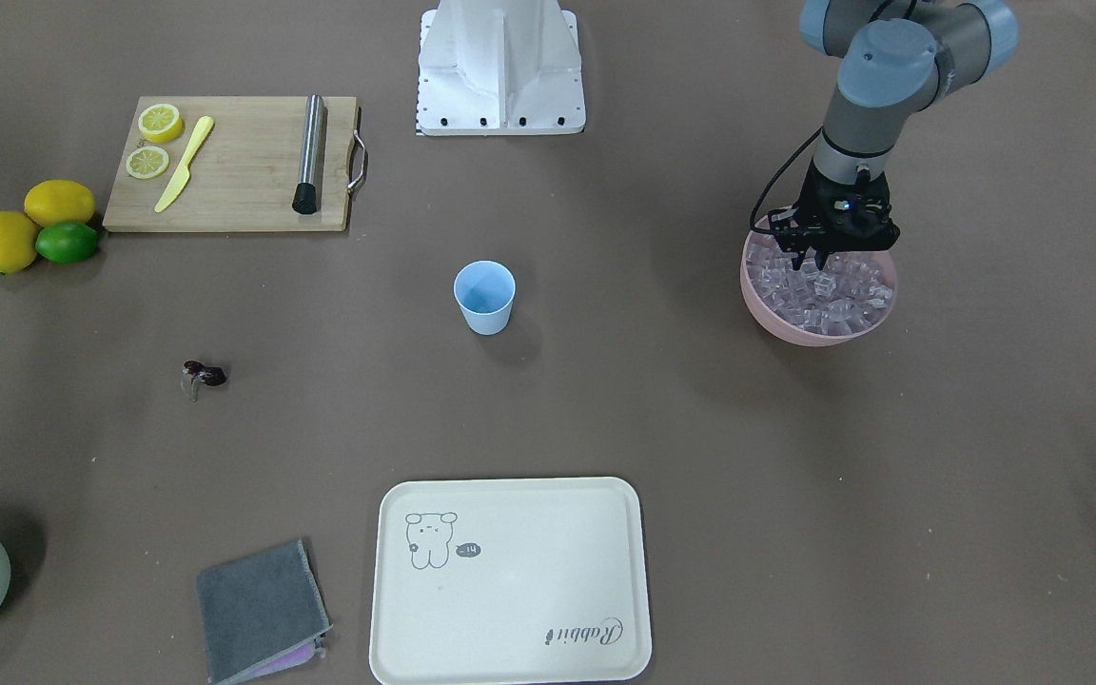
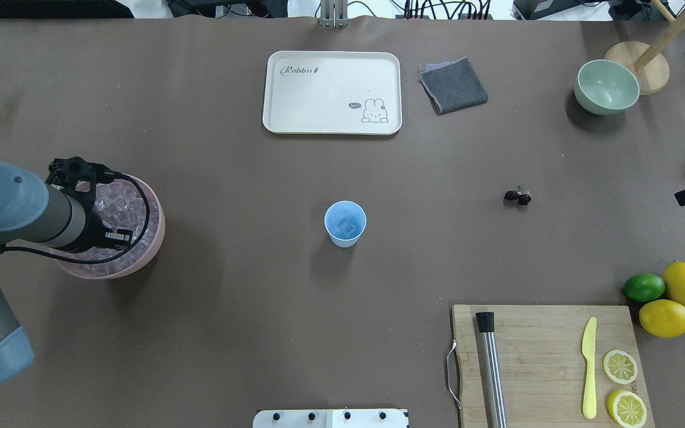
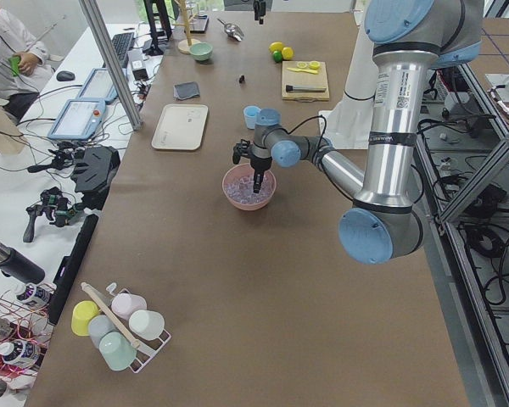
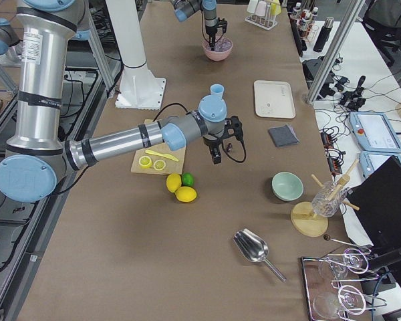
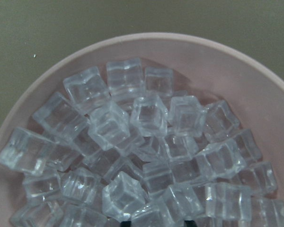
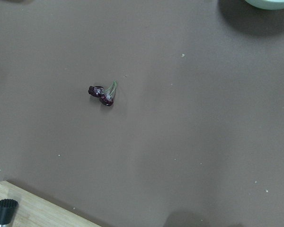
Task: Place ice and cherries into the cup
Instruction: 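Lower the left gripper into the ice and grasp another cube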
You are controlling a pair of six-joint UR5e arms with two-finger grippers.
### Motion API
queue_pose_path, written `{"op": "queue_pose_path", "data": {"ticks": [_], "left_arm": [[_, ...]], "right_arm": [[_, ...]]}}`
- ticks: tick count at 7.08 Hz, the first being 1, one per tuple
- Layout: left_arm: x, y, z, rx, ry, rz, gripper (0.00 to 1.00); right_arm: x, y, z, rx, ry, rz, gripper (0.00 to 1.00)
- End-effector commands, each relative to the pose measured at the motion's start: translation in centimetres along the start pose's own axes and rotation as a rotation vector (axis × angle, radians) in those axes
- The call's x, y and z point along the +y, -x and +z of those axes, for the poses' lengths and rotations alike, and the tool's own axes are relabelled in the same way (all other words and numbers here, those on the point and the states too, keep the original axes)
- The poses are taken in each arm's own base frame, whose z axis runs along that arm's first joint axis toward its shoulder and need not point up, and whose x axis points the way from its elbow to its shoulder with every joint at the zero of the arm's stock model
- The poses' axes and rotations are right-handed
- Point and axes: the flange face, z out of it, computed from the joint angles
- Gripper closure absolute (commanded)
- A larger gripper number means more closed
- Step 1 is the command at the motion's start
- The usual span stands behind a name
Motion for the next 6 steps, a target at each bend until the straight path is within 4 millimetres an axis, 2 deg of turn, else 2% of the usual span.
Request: {"op": "queue_pose_path", "data": {"ticks": [1,2,3,4,5,6], "left_arm": [[-0.4,-0.4,-1.9,0.025,-0.018,-0.001,1.0],[-0.4,-0.1,-3.8,0.032,-0.025,-0.006,1.0],[-1.1,0.0,-7.3,0.035,-0.01,-0.037,1.0],[-1.7,-2.6,-10.6,0.061,-0.016,-0.034,1.0],[-3.3,-7.3,-12.8,0.111,-0.035,-0.032,1.0],[-3.6,-12.6,-13.2,0.154,-0.02,-0.065,1.0]], "right_arm": [[0.5,0.1,-0.1,-0.01,0.005,0.004,0.0],[0.7,0.0,-0.1,-0.011,0.007,0.006,0.0],[0.8,-0.1,-0.1,-0.009,0.008,0.009,0.0],[0.8,-0.1,0.0,-0.011,0.011,0.009,0.0],[0.8,-0.1,0.0,-0.011,0.011,0.009,0.0],[0.8,-0.2,0.1,-0.009,0.011,0.01,0.0]]}}
